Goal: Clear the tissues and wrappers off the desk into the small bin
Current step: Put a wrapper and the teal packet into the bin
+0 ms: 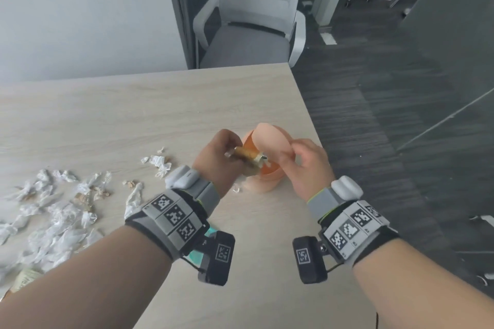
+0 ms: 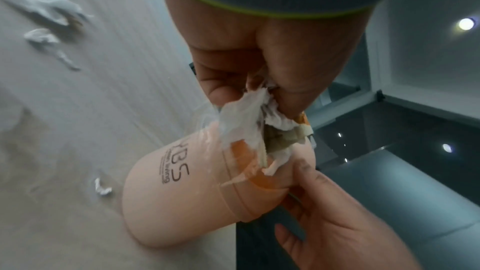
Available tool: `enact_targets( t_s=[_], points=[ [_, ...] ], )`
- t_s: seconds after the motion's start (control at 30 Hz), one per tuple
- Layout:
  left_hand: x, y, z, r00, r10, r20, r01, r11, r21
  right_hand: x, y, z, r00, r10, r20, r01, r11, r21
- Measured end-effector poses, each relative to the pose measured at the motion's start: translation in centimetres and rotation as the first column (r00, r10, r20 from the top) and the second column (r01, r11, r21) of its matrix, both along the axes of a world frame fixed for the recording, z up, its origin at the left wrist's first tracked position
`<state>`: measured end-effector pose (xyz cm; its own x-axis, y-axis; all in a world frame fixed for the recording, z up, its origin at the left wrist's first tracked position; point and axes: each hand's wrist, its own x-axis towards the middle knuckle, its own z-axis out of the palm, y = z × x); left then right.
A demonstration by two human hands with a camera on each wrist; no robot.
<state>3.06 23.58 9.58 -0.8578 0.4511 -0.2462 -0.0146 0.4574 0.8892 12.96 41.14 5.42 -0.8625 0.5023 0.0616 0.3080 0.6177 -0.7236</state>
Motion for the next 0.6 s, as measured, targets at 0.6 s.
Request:
enact_targets(
  t_s=[0.6],
  points=[
    [1.5, -1.1, -3.1, 0.591, -0.707, -0.389, 0.402, 0.676, -0.618, 0.2, -1.8, -0.7, 0.999, -0.009, -0.050, 0.003, 0.994, -0.109]
  ],
)
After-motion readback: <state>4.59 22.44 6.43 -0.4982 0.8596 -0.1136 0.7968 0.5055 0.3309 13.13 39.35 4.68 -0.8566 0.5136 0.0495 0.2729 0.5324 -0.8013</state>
